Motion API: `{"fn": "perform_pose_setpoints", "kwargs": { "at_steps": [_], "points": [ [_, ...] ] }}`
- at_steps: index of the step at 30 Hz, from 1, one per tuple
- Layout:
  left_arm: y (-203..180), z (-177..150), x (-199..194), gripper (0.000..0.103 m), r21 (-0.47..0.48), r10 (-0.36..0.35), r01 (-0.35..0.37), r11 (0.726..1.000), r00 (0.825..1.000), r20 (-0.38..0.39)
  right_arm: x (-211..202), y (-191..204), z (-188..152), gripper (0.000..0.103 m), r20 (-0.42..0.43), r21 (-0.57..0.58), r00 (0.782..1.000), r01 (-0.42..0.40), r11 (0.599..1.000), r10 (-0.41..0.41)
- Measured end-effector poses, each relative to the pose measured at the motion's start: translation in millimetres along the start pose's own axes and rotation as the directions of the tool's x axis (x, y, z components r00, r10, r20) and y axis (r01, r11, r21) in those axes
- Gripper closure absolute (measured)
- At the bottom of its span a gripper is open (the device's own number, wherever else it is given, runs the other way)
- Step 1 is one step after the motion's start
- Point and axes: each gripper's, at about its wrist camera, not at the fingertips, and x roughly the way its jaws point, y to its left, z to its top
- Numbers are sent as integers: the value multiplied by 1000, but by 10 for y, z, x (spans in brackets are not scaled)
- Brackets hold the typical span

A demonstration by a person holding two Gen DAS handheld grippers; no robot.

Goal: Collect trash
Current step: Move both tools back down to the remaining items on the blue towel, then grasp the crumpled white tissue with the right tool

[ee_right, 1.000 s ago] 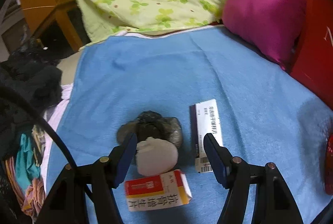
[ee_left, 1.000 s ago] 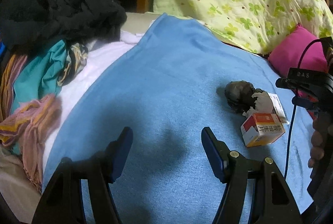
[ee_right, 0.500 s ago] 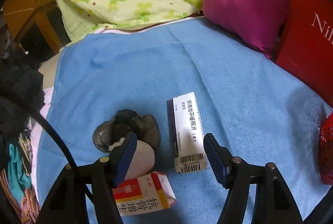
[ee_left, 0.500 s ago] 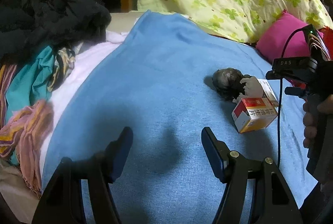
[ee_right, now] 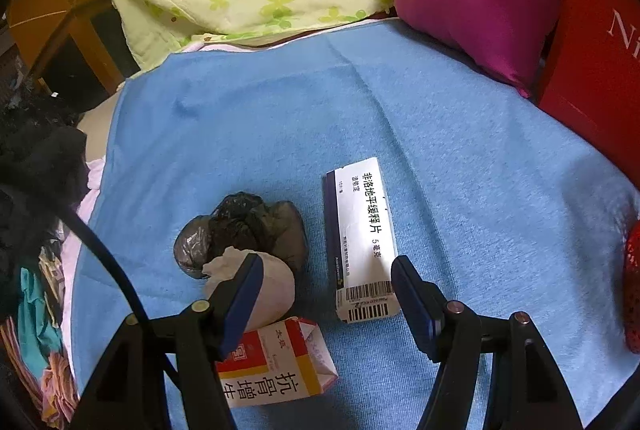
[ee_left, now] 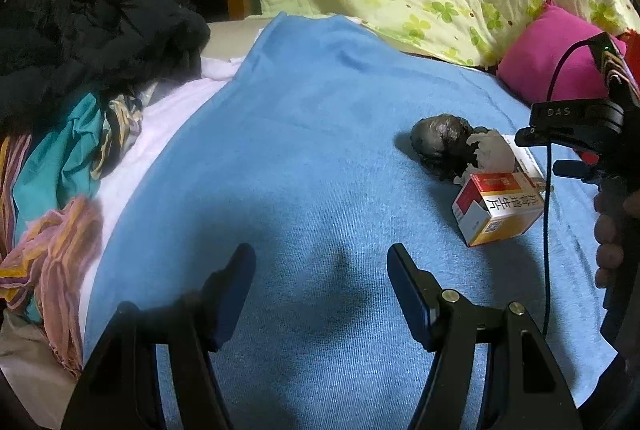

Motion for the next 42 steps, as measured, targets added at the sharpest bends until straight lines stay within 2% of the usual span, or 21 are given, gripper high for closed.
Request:
{"fn": "perform_pose_setpoints", "kwargs": {
  "at_steps": [8, 11, 15, 21, 23, 26, 29, 30, 35, 36, 37, 38, 42],
  "points": [
    [-11, 31, 151, 34, 3, 50, -50, 999, 998, -31, 21, -175, -7, 32, -2, 27, 998, -66, 997, 66],
    [93, 46, 266, 34, -45, 77, -81, 996, 994, -73, -25, -268, 11, 32, 6, 45, 994, -113, 993, 113],
    [205, 52, 362, 34, -111, 106, -119, 987, 988, -112, -160, -327, 34, 32, 15, 8, 983, -184, 983, 184],
    [134, 55, 431, 34, -87, 158, -168, 982, 981, -110, -381, -402, 24, 32, -3, -81, 955, -294, 952, 295],
    [98, 56, 440, 34, -77, 166, -175, 982, 980, -108, -440, -416, 17, 32, -15, -107, 940, -340, 934, 341],
    [25, 80, 423, 34, -70, 177, -183, 981, 980, -88, -424, -374, 17, 32, -40, -120, 910, -414, 902, 412],
    [-26, 121, 443, 34, -69, 188, -194, 979, 979, -79, -309, -183, 19, 32, -77, -157, 896, -444, 882, 438],
    [-47, 123, 463, 34, -69, 190, -196, 978, 978, -84, -256, -118, 25, 32, -84, -167, 896, -443, 881, 435],
    [-93, 157, 525, 34, -58, 194, -198, 978, 978, -79, 226, 277, 3, 32, -159, -257, 933, -356, 898, 324],
    [-89, 169, 528, 34, -59, 190, -194, 979, 979, -71, 322, 313, 1, 37, -171, -260, 944, -319, 912, 282],
    [-89, 177, 530, 34, -64, 183, -187, 980, 981, -68, 406, 321, -8, 50, -189, -250, 945, -308, 918, 265],
    [-86, 185, 535, 34, -72, 169, -173, 982, 984, -65, 462, 317, -17, 58, -211, -239, 939, -320, 917, 272],
    [-142, 232, 569, 34, -88, 75, -79, 993, 996, -55, 307, 146, -3, 61, -137, -222, 943, -329, 918, 305]
  ]
}}
